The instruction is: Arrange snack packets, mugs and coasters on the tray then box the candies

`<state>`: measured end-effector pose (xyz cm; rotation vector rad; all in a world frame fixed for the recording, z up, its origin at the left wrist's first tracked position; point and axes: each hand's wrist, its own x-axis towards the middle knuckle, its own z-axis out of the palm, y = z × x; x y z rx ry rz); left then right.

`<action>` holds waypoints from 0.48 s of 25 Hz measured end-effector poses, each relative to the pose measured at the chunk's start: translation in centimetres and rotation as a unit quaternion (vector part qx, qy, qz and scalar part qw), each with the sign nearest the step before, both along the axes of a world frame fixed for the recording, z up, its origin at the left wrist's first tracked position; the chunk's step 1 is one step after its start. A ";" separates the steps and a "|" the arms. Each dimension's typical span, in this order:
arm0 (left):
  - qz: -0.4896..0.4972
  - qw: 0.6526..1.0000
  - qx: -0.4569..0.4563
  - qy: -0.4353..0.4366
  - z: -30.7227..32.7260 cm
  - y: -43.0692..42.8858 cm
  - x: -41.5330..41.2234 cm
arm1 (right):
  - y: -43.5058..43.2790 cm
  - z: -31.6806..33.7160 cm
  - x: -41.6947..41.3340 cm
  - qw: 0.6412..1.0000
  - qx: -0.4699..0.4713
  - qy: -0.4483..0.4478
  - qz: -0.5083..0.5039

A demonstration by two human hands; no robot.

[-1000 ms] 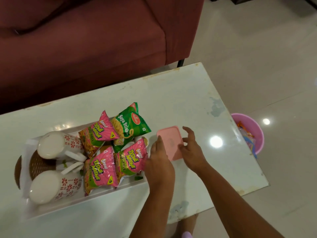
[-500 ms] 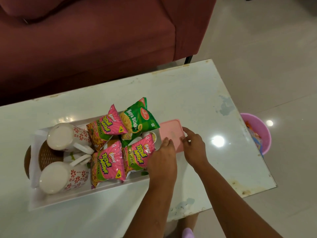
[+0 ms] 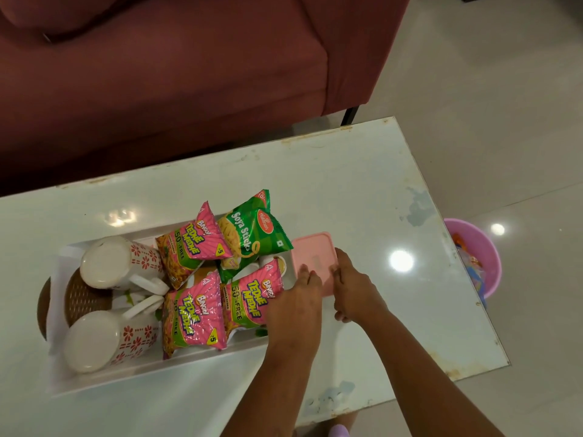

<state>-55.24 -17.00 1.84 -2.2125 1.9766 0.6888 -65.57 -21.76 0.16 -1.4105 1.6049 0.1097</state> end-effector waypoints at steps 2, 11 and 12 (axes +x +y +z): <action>-0.022 1.000 0.005 -0.019 0.2 0.3 -0.3 | -0.7 0.5 -0.1 0.999 0.049 -0.005 -0.011; -0.066 0.995 0.065 -0.044 1.3 -0.8 -1.0 | -3.5 2.4 -0.2 0.983 0.184 -0.012 0.008; -0.064 0.995 0.063 -0.049 1.4 -1.1 -1.0 | -3.8 2.3 -0.2 0.983 0.181 -0.007 0.012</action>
